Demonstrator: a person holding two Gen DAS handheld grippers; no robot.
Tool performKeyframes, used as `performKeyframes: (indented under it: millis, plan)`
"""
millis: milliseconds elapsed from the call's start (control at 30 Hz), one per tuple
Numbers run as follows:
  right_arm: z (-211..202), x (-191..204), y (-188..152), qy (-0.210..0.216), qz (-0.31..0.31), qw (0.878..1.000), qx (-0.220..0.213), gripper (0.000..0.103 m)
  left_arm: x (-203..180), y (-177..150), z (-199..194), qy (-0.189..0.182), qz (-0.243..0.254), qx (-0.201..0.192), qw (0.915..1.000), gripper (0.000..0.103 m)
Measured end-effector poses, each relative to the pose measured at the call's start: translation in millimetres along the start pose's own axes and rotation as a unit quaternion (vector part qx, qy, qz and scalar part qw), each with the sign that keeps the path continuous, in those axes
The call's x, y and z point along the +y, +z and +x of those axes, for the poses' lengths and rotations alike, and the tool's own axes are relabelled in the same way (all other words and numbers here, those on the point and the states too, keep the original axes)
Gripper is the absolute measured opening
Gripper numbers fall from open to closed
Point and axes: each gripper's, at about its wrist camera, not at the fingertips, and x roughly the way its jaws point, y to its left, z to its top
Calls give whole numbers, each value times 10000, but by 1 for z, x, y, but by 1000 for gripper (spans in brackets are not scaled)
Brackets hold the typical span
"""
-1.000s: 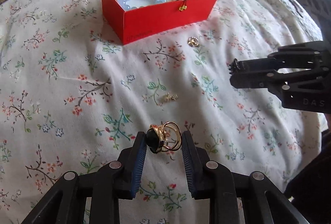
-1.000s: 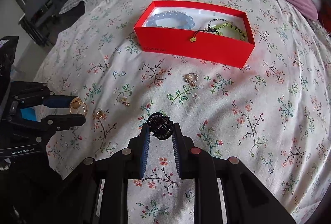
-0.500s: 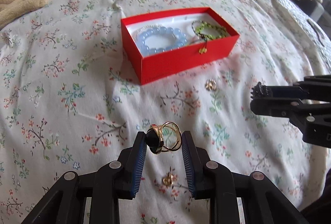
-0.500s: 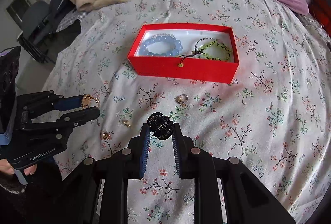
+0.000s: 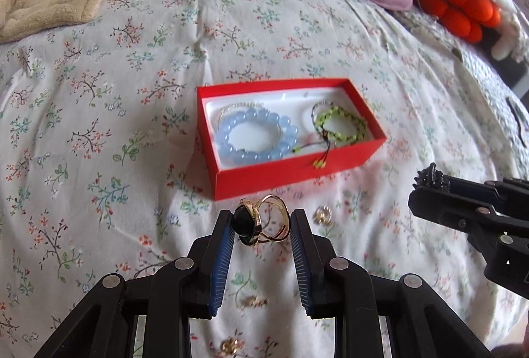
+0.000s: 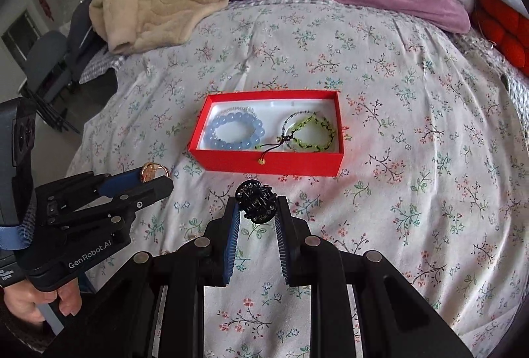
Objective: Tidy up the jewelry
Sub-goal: 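Lower the gold rings and black clip into the red box with both tools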
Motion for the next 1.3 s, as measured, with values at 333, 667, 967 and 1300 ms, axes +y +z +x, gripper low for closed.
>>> performKeyframes:
  millis: [333,667,967,1300]
  plan:
    - [12,-35,23,53,474,9987,-160,23,-1,31,35,-233,-625,-276,9974,29]
    - [39,-55,42,314,774,9961,-298,23,1,46,75,244,-801,-371,9958,29]
    - [71,-67,48,192,947,9953,-119,23,-3,50,98,653,-574,-352,9956,29]
    - [81,-72,48,168,985,9950,-69,24,-5,53,101,708,-524,-362,9955,29]
